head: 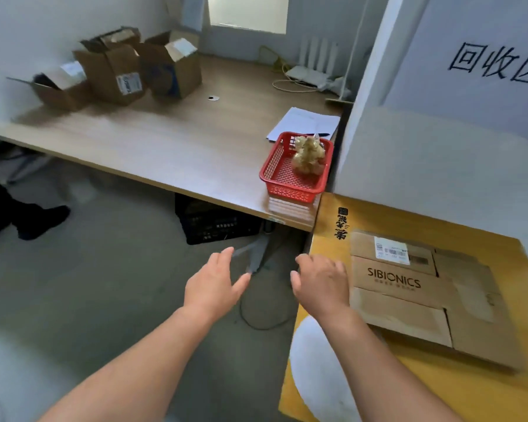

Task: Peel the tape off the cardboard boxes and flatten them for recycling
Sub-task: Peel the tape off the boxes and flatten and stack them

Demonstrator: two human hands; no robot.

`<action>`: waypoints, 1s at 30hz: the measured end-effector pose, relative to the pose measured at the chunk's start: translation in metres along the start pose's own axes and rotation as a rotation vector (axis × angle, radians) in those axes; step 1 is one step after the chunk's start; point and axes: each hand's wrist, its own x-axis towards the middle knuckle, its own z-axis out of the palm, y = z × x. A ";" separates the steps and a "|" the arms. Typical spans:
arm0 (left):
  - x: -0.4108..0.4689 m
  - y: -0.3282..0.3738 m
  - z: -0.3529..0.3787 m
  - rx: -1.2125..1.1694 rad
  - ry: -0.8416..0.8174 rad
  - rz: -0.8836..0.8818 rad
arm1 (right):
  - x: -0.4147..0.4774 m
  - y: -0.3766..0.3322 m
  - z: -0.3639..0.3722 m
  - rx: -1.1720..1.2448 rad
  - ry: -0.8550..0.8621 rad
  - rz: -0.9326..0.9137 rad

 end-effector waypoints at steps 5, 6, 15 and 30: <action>-0.008 -0.099 -0.040 0.038 0.061 -0.116 | 0.026 -0.108 0.010 0.028 0.026 -0.146; -0.010 -0.116 -0.047 0.041 0.070 -0.148 | 0.030 -0.128 0.011 0.043 0.020 -0.199; -0.002 -0.230 -0.097 0.064 0.167 -0.372 | 0.090 -0.264 0.020 0.024 -0.018 -0.493; 0.216 -0.328 -0.183 0.062 0.208 -0.439 | 0.327 -0.383 0.029 0.120 -0.023 -0.518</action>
